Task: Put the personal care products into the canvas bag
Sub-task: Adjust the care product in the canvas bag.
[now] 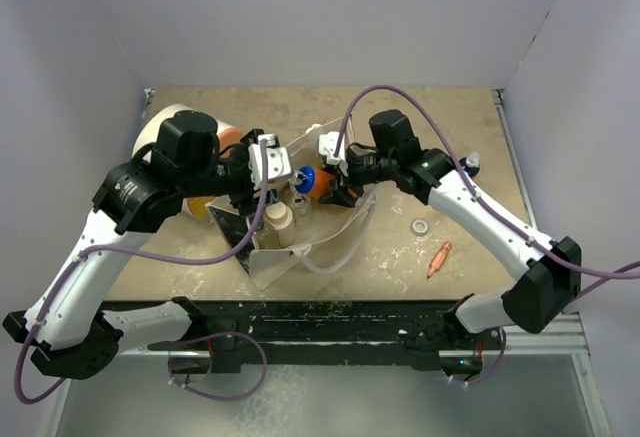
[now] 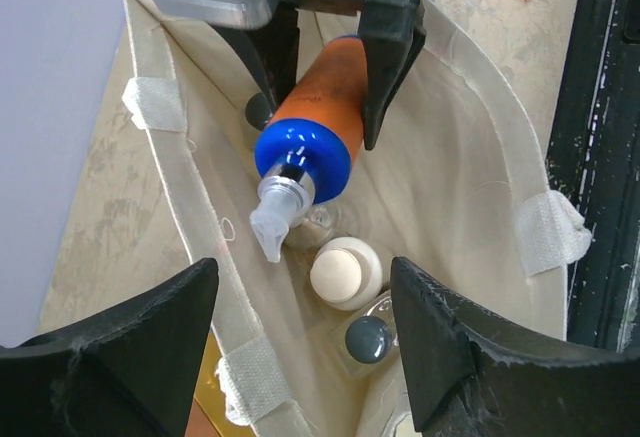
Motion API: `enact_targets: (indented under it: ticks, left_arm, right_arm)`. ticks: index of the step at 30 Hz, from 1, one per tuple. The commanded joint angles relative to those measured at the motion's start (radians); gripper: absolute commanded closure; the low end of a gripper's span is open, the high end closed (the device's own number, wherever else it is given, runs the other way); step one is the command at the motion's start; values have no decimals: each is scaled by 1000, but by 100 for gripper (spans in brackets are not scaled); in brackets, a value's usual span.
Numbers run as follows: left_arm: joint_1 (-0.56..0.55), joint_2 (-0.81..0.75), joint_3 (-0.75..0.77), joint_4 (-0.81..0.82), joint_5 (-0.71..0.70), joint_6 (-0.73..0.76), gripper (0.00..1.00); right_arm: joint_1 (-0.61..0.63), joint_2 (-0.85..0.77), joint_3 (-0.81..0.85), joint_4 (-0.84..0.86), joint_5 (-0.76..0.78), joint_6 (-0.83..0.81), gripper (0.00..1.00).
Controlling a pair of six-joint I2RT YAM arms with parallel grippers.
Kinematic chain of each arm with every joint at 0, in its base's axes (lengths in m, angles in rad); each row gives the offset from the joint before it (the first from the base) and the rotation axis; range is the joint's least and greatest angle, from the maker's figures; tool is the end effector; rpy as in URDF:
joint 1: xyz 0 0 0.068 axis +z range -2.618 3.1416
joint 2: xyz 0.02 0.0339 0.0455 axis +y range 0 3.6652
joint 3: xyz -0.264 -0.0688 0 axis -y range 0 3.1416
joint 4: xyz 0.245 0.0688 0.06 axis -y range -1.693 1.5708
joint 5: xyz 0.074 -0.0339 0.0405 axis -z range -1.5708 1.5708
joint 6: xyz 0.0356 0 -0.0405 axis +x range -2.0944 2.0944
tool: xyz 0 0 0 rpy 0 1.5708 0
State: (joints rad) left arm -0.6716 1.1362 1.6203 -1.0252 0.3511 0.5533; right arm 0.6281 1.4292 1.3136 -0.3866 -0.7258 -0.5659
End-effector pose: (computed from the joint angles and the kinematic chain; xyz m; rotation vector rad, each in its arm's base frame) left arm 0.1410 -0.1277 0.4648 1.3767 1.5937 -0.4411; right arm 0.2460 0.2079 0.3578 -1.4772 1.3838 0.7859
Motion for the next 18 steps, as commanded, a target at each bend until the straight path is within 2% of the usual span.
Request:
enact_targets:
  ticks: [1, 13, 18]
  left_arm:
    - [17, -22, -28, 22, 82, -12, 28]
    - [26, 14, -37, 82, 161, -37, 29]
    - [27, 28, -31, 96, 193, -40, 37]
  right_arm:
    - [0, -89, -2, 143, -68, 15, 100]
    - [29, -137, -31, 163, -96, -2, 100]
    - [47, -143, -37, 179, -88, 6, 100]
